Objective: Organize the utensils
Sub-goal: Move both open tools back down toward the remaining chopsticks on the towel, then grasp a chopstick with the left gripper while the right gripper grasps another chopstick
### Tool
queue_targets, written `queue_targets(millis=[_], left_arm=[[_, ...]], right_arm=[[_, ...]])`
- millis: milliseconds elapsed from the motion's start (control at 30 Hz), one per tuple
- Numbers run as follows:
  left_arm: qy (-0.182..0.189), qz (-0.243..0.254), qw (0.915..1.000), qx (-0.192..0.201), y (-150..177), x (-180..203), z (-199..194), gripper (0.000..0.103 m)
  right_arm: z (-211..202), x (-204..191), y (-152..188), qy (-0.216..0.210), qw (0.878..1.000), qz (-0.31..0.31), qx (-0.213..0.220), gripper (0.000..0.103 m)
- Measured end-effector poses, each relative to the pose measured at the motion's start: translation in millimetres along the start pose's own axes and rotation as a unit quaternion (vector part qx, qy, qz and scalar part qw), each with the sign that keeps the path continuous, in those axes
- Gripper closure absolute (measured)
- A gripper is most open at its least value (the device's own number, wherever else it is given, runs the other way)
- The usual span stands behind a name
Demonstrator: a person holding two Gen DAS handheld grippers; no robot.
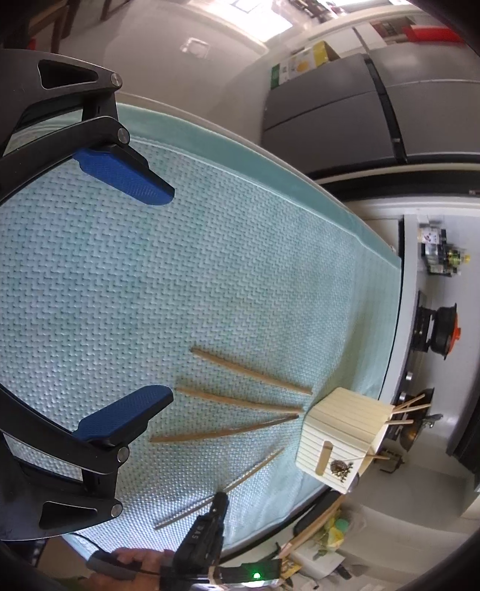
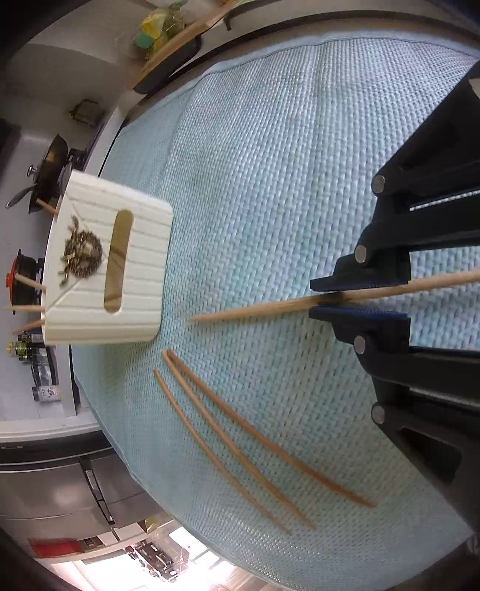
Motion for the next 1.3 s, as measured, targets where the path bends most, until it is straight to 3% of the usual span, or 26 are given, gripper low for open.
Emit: queue_targets(millis=[167, 267, 367, 433, 500, 833, 967, 1133, 1300], left_arm=[[0.021, 0.022, 0.9995, -0.012, -32.9, 10.4, 30.8, 0.005], [0.038, 0.024, 0.9988, -0.021, -46.4, 14.0, 45.9, 0.005], [0.036, 0.035, 0.9984, -0.026, -54.3, 17.3, 55.2, 0.005], [0.037, 0.048, 0.9977, -0.028, -57.4, 21.4, 58.7, 0.005], [0.043, 0.063, 0.9966, -0.031, -59.9, 26.1, 61.5, 0.005], [0.082, 0.162, 0.9825, -0.044, -97.2, 65.9, 92.2, 0.005], [0.076, 0.188, 0.9777, -0.054, -110.5, 80.6, 118.4, 0.005], [0.069, 0.214, 0.9714, -0.075, -118.7, 93.5, 152.5, 0.016], [0.068, 0.242, 0.9635, -0.093, -123.1, 107.0, 172.5, 0.016]], right_arm=[[-10.8, 50.8, 25.0, 0.016, 0.999, 0.033, -0.011, 0.093], [-19.8, 73.3, 38.1, -0.001, 0.999, 0.050, -0.016, 0.092], [-33.6, 84.7, 48.5, -0.011, 0.999, 0.051, -0.006, 0.081], [-42.3, 89.7, 53.3, -0.016, 0.999, 0.051, 0.005, 0.068], [-49.9, 90.5, 56.5, -0.017, 0.998, 0.050, 0.014, 0.064], [-55.3, 81.1, 50.6, -0.040, 0.997, 0.050, 0.031, 0.064], [-56.3, 74.4, 47.0, -0.043, 0.998, 0.043, 0.034, 0.064], [-52.8, 73.2, 42.5, -0.041, 0.999, 0.024, 0.025, 0.064], [-39.7, 74.7, 35.8, -0.054, 0.999, 0.008, 0.003, 0.064]])
Point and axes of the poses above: each gripper's, at about its wrist camera, not at the fingertips, and z roughly the way its jaws point, x to its right, y to its underside, the point moved 1 cm from there along z, roughly the way its jaws point, and after that the axes turned 2 degrees about x, right-handed, at the moved point
